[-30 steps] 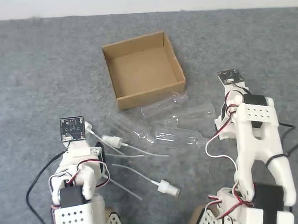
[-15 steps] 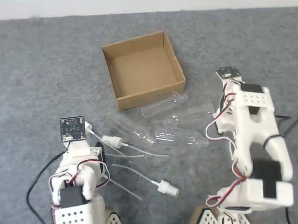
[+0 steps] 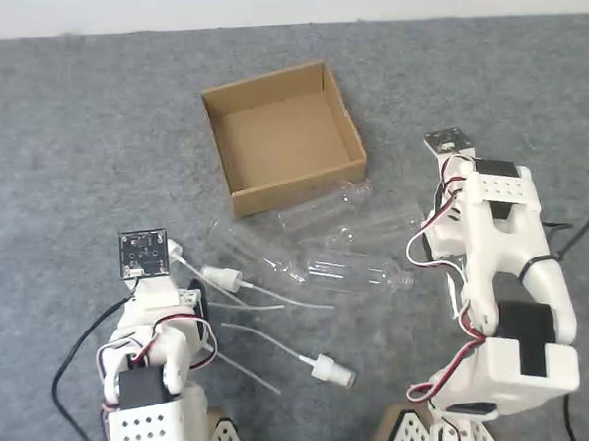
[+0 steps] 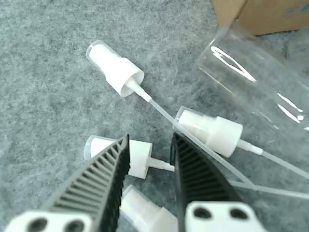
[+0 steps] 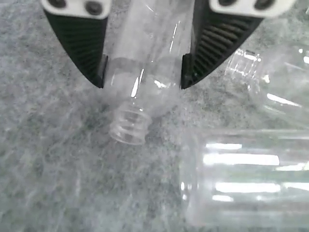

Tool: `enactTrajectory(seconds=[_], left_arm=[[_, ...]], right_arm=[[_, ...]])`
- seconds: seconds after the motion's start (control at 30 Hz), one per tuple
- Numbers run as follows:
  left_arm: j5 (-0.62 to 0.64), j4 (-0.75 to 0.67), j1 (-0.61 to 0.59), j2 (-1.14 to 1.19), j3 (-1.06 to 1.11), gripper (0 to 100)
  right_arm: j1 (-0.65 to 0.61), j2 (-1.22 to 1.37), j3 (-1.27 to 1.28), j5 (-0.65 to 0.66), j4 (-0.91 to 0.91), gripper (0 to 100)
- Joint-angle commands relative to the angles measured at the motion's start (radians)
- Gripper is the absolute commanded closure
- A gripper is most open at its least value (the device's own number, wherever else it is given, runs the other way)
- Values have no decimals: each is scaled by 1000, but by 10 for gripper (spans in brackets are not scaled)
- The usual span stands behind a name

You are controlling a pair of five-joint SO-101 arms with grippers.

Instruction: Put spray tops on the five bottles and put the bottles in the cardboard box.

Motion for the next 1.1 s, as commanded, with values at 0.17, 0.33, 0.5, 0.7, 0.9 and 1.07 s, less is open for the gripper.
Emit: enactTrajectory(seconds=[0.17,0.33,0.5,0.7,0.9,1.07], left_arm=[[-2,0,-3,-17,-15,873],[-2,0,-3,-17,-15,873],[-2,0,-3,-17,-15,873],[-2,0,-3,-17,-15,873],[-2,0,-3,-17,-15,873],[-2,0,-3,-17,-15,873]], right_arm=[[2,-12,-60,11,35,864],[4,-8,-60,8,61,794],[2,-8,-55,12,61,815],[2,-8,-54,12,61,818],[1,-8,-43,12,59,818],[1,-8,-43,8,59,833]])
